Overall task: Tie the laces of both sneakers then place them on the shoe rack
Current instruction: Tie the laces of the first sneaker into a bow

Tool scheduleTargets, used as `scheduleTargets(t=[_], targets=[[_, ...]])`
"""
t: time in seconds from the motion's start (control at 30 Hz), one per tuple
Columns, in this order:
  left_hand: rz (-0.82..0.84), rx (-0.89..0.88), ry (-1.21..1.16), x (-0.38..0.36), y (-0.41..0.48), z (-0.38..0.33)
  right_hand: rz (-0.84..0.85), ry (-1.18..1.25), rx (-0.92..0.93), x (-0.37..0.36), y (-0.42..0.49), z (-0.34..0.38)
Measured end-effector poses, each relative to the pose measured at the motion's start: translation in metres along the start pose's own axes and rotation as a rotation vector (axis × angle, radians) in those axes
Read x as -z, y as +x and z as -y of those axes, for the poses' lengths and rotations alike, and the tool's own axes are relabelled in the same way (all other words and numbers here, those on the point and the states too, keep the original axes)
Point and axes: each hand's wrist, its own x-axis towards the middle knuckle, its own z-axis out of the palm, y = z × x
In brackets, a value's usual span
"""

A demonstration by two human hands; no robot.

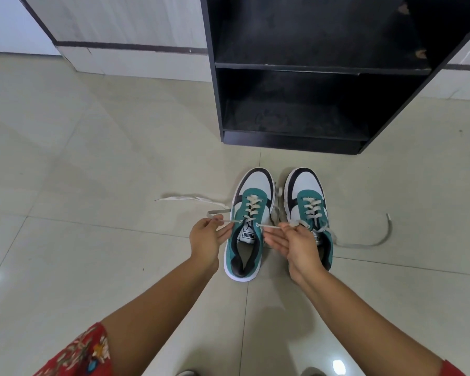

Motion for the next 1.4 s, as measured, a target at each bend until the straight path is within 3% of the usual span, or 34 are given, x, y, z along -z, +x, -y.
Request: scheduleTargets(t=[0.17, 0.27, 0.4, 0.57, 0.77, 0.97, 1.07, 1.13, 1.23, 1.33, 1.4], targets=[[0.151, -0.182, 0.167, 0.004, 0.001, -0.006, 0.127, -0.128, 0.063, 0.0, 0.003, 0.009], [0.251, -0.197, 0.291, 0.007, -0.001, 0.0, 0.232, -0.292, 0.126, -0.008, 0.0, 0.001], [0.224, -0.279, 0.402, 0.0, -0.006, 0.004, 0.174, -0.398, 0.27, -0.023, 0.002, -0.003], [0.208, -0.498, 0.718, -0.001, -0.001, 0.008, 0.129, -0.464, 0.318, -0.027, 0.007, 0.0], [0.238, -0.39, 0.504, -0.001, -0.003, 0.003, 0.272, -0.257, 0.167, -0.028, 0.003, 0.01], [0.318, -0.57, 0.752, -0.002, -0.003, -0.004, 0.26, -0.492, 0.191, -0.019, -0.001, 0.026], [0.334, -0.516, 0.539, -0.008, -0.011, -0.017, 0.229, -0.51, 0.169, -0.012, -0.005, 0.037], [0.274, -0.44, 0.342, -0.007, -0.012, -0.03, 0.228, -0.366, 0.137, -0.006, -0.011, 0.05], [0.16, -0.466, 0.209, -0.003, -0.01, -0.052, 0.163, -0.194, 0.239, 0.014, -0.018, 0.078], [0.1, -0.492, 0.193, 0.0, -0.005, -0.061, 0.068, -0.298, 0.399, 0.026, -0.018, 0.089], [0.003, -0.352, 0.174, 0.003, 0.004, -0.056, 0.035, -0.391, 0.45, 0.027, -0.018, 0.081]])
